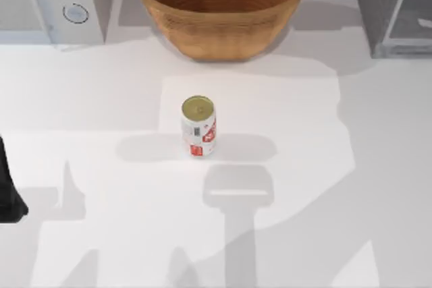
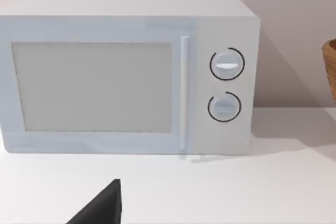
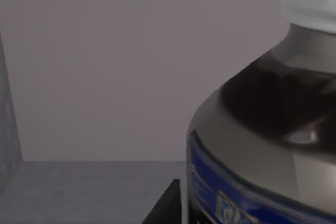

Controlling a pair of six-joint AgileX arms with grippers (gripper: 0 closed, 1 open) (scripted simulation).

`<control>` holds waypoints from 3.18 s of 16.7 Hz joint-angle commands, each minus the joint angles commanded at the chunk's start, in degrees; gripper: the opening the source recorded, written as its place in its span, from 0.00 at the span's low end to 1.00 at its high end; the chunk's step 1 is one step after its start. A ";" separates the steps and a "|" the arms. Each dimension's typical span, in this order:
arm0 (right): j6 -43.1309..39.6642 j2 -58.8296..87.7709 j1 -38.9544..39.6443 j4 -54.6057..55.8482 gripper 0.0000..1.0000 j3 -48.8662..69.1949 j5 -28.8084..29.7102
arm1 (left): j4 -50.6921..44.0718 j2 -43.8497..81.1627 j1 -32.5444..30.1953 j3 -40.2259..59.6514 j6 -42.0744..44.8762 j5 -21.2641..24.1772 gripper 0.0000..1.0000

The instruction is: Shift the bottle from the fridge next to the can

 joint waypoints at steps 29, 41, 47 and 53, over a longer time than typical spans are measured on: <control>0.37 -28.03 -4.69 1.83 0.00 -31.14 -4.92 | 0.00 0.00 0.00 0.00 0.00 0.00 1.00; 0.50 -25.84 4.35 7.06 0.00 -34.13 3.91 | 0.00 0.00 0.00 0.00 0.00 0.00 1.00; 0.42 -19.27 30.68 15.18 0.00 -36.30 30.46 | 0.00 0.00 0.00 0.00 0.00 0.00 1.00; 0.25 -16.87 52.29 21.03 0.00 -38.94 52.12 | 0.00 0.00 0.00 0.00 0.00 0.00 1.00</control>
